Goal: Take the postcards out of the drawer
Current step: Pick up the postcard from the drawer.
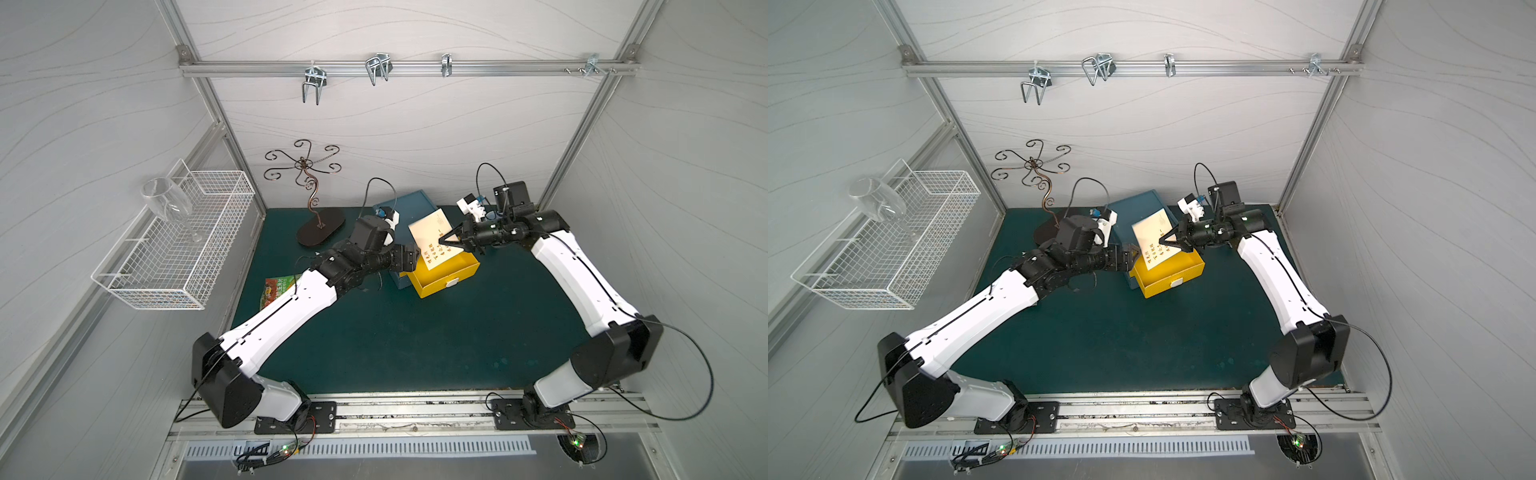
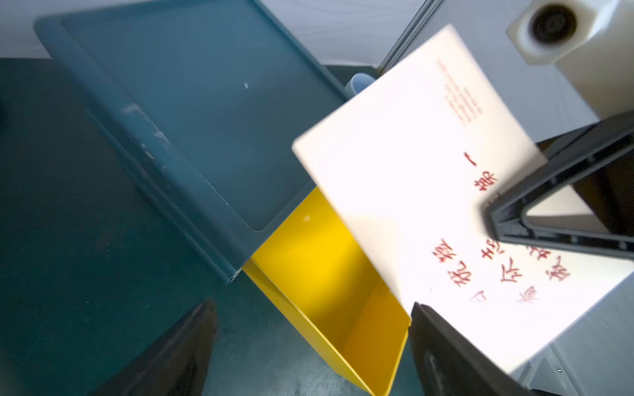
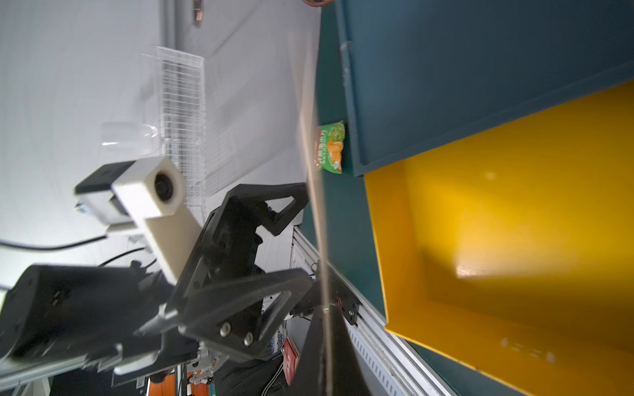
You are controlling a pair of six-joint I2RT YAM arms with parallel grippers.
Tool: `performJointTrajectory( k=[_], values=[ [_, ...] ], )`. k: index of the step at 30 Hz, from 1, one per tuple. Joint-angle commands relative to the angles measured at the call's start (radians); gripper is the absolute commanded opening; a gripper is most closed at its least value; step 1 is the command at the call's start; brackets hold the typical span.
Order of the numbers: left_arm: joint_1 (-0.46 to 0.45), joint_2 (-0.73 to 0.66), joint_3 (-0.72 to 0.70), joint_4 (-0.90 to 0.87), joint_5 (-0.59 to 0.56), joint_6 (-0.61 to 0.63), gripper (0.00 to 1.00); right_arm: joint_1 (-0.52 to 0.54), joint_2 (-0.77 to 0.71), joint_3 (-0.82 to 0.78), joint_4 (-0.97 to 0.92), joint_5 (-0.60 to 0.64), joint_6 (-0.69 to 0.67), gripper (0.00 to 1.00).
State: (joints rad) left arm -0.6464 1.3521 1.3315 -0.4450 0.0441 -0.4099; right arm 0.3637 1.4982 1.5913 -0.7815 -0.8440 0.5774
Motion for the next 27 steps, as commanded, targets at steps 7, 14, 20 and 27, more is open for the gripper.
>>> performJointTrajectory(
  k=[7, 14, 20, 27],
  values=[
    [0.113, -0.271, -0.167, 0.14, 0.196, -0.044, 0.95, 0.189, -0.207, -0.223, 0.157, 0.024, -0.027, 0.0],
    [0.118, -0.448, -0.391, 0.336, 0.284, -0.185, 0.95, 0.238, -0.362, -0.452, 0.474, 0.1, 0.161, 0.0],
    [0.119, -0.486, -0.533, 0.568, 0.382, -0.338, 0.89, 0.265, -0.404, -0.518, 0.583, 0.128, 0.214, 0.0],
    [0.118, -0.378, -0.53, 0.733, 0.5, -0.438, 0.8, 0.297, -0.378, -0.547, 0.659, 0.161, 0.246, 0.0]
  ],
)
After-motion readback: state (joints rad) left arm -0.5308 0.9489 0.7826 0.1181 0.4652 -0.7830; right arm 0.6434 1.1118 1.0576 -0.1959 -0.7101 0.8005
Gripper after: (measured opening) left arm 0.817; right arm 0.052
